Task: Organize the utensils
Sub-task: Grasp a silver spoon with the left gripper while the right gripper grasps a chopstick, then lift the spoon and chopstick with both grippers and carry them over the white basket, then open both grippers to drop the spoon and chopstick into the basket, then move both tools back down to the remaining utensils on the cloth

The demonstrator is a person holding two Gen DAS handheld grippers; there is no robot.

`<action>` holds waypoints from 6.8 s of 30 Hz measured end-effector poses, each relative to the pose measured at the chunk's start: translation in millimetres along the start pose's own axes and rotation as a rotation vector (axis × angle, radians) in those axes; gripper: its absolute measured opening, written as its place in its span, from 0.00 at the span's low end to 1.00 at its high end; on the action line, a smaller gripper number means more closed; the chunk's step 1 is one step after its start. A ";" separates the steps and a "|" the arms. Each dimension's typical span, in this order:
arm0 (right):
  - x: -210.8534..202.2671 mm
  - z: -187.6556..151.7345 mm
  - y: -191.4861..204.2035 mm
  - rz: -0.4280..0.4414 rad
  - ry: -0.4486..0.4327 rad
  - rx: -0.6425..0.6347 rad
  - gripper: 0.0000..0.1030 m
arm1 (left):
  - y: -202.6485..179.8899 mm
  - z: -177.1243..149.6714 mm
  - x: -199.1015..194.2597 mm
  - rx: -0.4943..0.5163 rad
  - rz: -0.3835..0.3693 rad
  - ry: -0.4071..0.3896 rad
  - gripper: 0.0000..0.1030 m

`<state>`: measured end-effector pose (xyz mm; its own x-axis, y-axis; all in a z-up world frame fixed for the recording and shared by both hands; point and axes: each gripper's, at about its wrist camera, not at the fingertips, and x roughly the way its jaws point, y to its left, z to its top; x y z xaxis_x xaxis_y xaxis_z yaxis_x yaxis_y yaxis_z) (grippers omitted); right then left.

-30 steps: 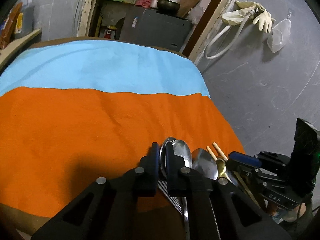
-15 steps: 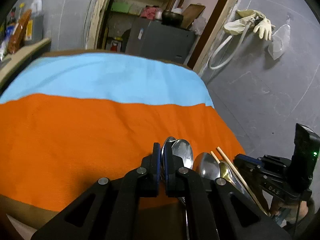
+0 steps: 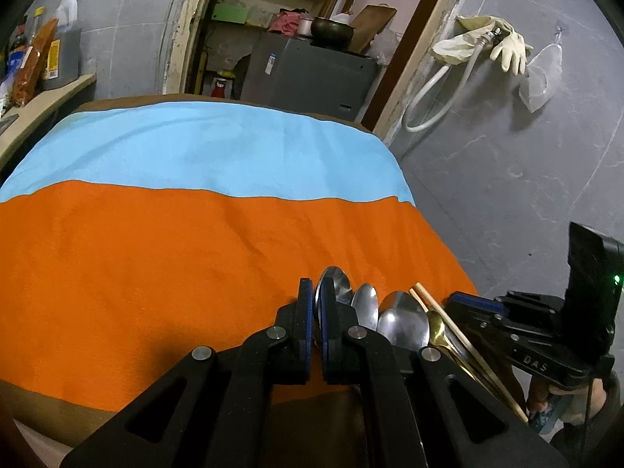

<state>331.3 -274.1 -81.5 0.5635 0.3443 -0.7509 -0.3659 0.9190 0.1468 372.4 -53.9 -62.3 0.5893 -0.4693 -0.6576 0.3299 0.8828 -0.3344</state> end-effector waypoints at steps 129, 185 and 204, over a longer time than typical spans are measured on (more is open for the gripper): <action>-57.2 51.8 240.6 0.350 -0.825 -0.154 0.19 | 103.4 -77.8 -243.5 0.047 0.470 -0.651 0.11; -197.1 -102.6 84.2 -0.056 -0.771 -0.130 0.99 | -92.5 -109.7 -172.9 0.225 0.223 -0.561 0.88; -97.4 -51.6 37.7 -0.082 -0.356 -0.168 0.68 | -74.8 -55.0 -70.7 0.271 0.181 -0.284 0.70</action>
<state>224.5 -282.9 -36.0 0.8062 0.3435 -0.4817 -0.4088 0.9120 -0.0339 265.5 -85.6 -27.9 0.8227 -0.3278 -0.4645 0.3619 0.9320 -0.0167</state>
